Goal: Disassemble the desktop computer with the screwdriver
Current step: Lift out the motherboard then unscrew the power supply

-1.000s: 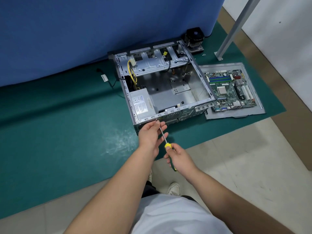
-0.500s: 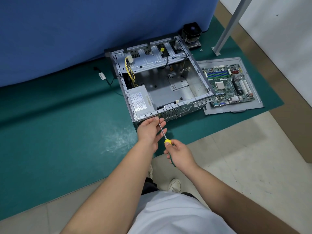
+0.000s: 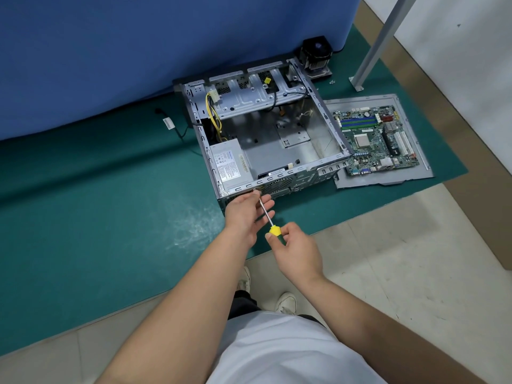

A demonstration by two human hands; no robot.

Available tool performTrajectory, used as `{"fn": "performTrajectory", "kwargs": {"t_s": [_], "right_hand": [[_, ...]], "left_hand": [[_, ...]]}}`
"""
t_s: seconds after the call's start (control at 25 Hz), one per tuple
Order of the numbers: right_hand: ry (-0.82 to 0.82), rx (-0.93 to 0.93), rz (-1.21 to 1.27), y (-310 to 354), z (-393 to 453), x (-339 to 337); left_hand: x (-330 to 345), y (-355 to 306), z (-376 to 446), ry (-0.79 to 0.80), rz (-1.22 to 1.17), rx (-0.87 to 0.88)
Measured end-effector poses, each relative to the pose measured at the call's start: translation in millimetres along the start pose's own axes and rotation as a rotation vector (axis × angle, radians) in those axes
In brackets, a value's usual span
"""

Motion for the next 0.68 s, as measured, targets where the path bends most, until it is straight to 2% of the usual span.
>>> {"fn": "performTrajectory", "kwargs": {"t_s": [0.2,0.32,0.4,0.48,0.6,0.68], "right_hand": [[-0.003,-0.023,-0.128,10.0,-1.4,-3.0],[-0.062,-0.062,-0.191,15.8,-1.9,-3.7],[-0.028,-0.035,-0.148,13.2,0.2,-1.0],[0.102,0.030,0.061,8.2,5.0,0.4],[0.464,0.266,0.711,3.9,1.7,5.3],[0.634,0.384,0.931,1.4,-6.6,5.7]], "left_hand": [[-5.5,10.9,-6.4,-0.073,0.190,0.079],[-3.5,14.6,-9.9,-0.089,0.210,0.102],[-4.3,14.2,-10.3,-0.083,0.220,0.102],[-5.9,12.1,-11.9,-0.067,0.222,0.090],[-6.4,10.8,-14.9,-0.029,0.161,0.057],[-5.0,9.5,-18.4,0.010,0.122,0.027]]}}
Point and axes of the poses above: each hand's wrist, its own z-axis towards the middle knuckle, its own x-axis out of the palm, y = z × x, the point moved 4 cm from there along z, towards the middle knuckle
